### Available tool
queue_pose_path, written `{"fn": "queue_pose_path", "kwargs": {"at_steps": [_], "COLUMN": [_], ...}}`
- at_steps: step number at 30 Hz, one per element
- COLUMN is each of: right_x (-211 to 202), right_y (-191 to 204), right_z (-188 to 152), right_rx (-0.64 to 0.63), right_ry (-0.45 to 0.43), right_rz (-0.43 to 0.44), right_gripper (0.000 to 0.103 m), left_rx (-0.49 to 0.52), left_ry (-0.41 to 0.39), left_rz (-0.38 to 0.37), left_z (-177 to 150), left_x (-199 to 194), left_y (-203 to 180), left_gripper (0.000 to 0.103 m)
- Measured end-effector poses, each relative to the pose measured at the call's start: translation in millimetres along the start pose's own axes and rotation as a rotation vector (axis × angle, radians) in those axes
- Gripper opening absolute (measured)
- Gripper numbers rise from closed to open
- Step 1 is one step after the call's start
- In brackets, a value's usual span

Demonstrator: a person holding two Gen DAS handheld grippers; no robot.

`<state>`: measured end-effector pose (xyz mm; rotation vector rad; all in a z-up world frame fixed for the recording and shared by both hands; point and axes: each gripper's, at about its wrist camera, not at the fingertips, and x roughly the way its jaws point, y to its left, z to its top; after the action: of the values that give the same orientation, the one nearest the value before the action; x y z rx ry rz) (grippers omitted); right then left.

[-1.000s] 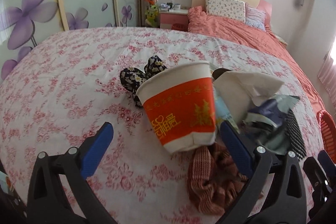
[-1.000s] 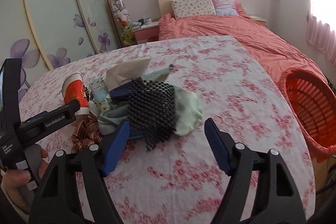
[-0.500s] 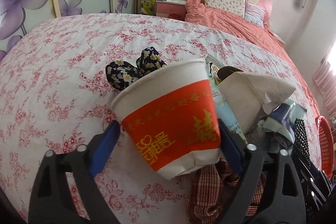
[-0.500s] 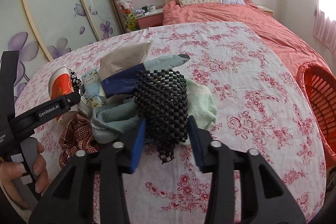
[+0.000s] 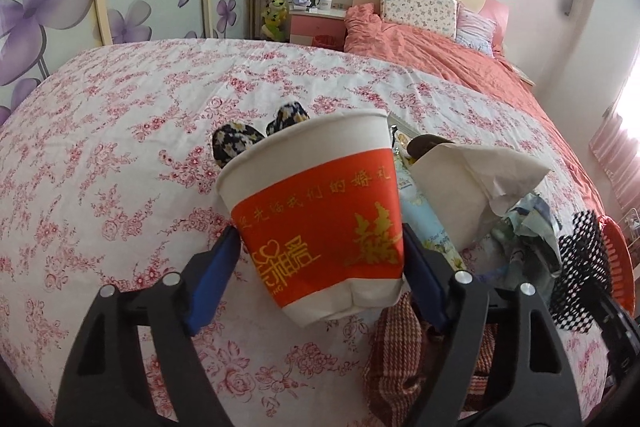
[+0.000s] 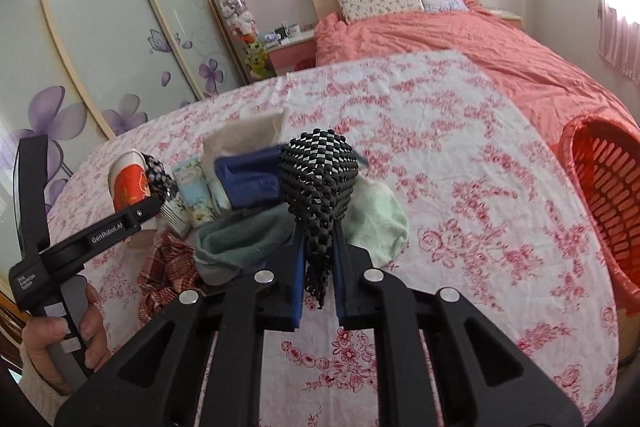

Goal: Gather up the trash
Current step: 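Carry the cup and mesh cylinder to the orange basket and release both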

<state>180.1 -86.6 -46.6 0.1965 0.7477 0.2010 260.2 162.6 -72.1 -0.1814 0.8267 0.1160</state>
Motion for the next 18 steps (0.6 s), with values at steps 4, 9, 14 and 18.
{"fn": "queue_pose_path", "kwargs": {"at_steps": [4,9,14,18], "right_x": [-12.4,-29.0,-44.2,-53.7], "right_y": [-3.6,-9.2,-19.1,-29.8], "right_z": [4.5,7.7,10.1,9.4], "right_rx": [0.005,-0.007,0.001,0.014], "right_ry": [-0.032,-0.076,-0.11,-0.129], "right_rz": [-0.001,-0.023,-0.044,-0.069], "right_gripper": [0.012,0.012,0.012,0.012], "left_rx": [0.008,0.023,0.051,0.09], "left_ry": [-0.019,-0.039,-0.053,-0.063], "left_rz": [-0.015,-0.032,-0.057,-0.088], "left_z": [0.2,-0.4,-2.3,-5.3], "left_x": [-11.8,-30.9,-48.0,-60.4], "left_y": [-0.1,-5.2,-19.2,-38.2], "left_gripper": [0.077,0.077,0.077,0.077]}}
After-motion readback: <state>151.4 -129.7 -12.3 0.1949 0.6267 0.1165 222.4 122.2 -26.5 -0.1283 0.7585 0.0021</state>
